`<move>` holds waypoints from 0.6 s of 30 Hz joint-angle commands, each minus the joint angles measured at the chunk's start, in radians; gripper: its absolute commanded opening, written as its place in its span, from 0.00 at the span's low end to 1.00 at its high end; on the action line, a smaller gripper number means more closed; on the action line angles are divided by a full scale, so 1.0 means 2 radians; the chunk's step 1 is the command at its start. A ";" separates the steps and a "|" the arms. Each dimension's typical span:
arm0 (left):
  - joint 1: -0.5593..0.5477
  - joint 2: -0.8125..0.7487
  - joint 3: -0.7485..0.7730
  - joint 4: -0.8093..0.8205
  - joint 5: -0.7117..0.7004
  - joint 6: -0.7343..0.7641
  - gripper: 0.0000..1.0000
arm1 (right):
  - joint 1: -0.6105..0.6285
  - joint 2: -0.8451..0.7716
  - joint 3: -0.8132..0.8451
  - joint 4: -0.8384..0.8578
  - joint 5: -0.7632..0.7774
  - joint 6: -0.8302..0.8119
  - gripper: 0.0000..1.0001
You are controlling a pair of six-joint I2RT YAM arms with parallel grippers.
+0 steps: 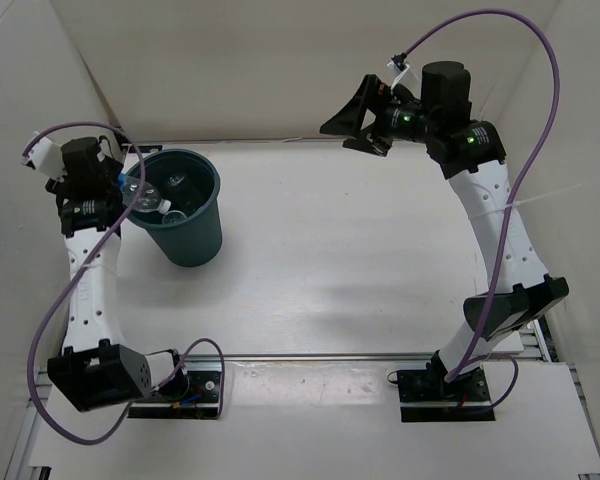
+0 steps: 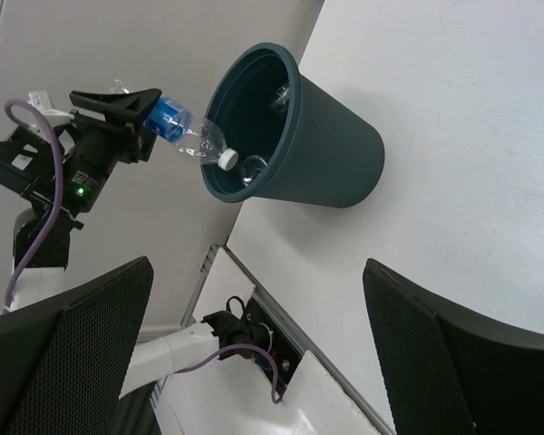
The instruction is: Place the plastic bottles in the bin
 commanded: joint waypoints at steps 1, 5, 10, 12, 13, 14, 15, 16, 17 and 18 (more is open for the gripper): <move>-0.029 0.006 0.041 0.028 -0.032 0.034 0.66 | -0.005 -0.006 0.009 0.015 -0.012 -0.006 1.00; -0.046 0.031 0.065 0.033 -0.046 0.057 0.69 | -0.020 -0.006 0.004 0.015 -0.012 -0.006 1.00; -0.076 0.051 0.081 0.033 -0.075 0.079 0.92 | -0.031 0.003 0.008 0.015 -0.012 0.004 1.00; -0.080 0.051 0.081 0.033 -0.079 0.079 0.97 | -0.035 0.014 0.014 0.015 -0.023 0.004 1.00; -0.086 0.051 0.081 0.033 -0.079 0.079 1.00 | -0.040 0.014 0.019 0.015 -0.028 0.004 1.00; -0.086 0.051 0.081 0.033 -0.079 0.079 1.00 | -0.040 0.014 0.019 0.015 -0.028 0.004 1.00; -0.092 0.051 0.081 0.033 -0.079 0.079 1.00 | -0.045 0.014 0.014 0.015 -0.028 0.004 1.00; -0.099 0.051 0.077 0.033 -0.085 0.084 1.00 | -0.045 0.020 0.014 0.015 -0.028 0.009 1.00; -0.099 0.051 0.077 0.033 -0.085 0.084 1.00 | -0.050 0.025 0.014 0.015 -0.033 0.009 1.00; -0.105 0.051 0.077 0.033 -0.085 0.084 1.00 | -0.050 0.025 0.014 0.015 -0.033 0.009 1.00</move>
